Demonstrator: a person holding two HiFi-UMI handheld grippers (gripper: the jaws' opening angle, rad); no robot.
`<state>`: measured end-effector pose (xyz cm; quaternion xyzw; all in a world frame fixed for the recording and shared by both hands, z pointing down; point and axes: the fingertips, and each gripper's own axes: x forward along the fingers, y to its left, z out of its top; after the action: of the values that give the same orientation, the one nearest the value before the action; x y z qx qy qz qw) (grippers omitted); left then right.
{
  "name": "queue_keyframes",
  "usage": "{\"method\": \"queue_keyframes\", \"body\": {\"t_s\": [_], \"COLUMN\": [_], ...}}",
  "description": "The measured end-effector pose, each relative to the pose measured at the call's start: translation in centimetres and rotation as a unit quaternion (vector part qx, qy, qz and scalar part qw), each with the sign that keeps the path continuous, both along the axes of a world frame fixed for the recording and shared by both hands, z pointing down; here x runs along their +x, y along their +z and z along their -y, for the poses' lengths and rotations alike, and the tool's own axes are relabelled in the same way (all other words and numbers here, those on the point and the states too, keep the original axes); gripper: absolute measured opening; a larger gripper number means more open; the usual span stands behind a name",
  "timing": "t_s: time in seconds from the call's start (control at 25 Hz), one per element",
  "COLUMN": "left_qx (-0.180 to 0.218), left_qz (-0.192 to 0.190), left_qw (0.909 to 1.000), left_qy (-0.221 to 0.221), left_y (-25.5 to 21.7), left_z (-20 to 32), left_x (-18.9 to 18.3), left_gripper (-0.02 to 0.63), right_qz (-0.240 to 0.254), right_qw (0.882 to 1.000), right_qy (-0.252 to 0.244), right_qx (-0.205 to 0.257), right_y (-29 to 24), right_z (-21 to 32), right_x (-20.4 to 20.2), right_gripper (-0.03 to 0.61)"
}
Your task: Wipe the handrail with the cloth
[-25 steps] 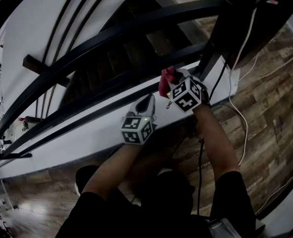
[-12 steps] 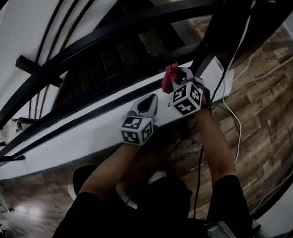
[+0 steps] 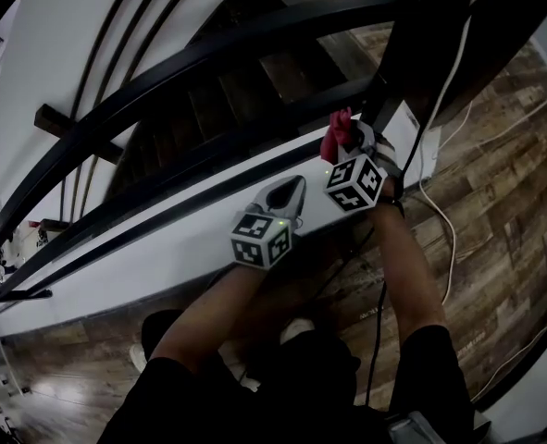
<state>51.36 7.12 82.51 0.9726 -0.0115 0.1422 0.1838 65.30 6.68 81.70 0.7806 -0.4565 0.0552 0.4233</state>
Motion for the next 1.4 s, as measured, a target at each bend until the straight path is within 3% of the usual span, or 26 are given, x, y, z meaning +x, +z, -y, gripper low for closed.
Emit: {"method": "queue_keyframes", "body": {"t_s": [0.48, 0.72, 0.92, 1.08, 1.24, 1.4], "left_qx": [-0.004, 0.016, 0.006, 0.023, 0.082, 0.118], "left_qz": [0.009, 0.01, 0.007, -0.008, -0.004, 0.034], "left_qw": [0.9999, 0.9998, 0.9994, 0.9978, 0.9937, 0.9893], "left_qy": [0.007, -0.001, -0.034, -0.062, -0.077, -0.079], "left_y": [0.4, -0.2, -0.5, -1.1, -1.5, -1.0], "left_z": [-0.3, 0.7, 3.0, 5.4, 8.1, 10.8], "left_x": [-1.7, -3.1, -6.0, -9.9, -15.2, -21.3], "left_gripper": [-0.002, -0.002, -0.002, -0.002, -0.002, -0.002], "right_qz": [-0.036, -0.058, -0.026, -0.019, -0.014, 0.07], "right_qw": [0.998, 0.996, 0.997, 1.0, 0.995, 0.979], "right_qy": [0.037, 0.045, 0.058, -0.002, -0.094, -0.181], "right_qx": [-0.028, -0.047, -0.054, 0.002, 0.039, 0.068], "right_y": [0.3, 0.7, 0.7, -1.2, -1.4, -1.6], "right_z": [-1.7, -2.7, -3.3, -2.8, 0.7, 5.9], "right_x": [1.9, 2.3, 2.3, -3.7, -12.7, -21.4], "right_gripper": [0.046, 0.046, 0.048, 0.048, 0.048, 0.048]}}
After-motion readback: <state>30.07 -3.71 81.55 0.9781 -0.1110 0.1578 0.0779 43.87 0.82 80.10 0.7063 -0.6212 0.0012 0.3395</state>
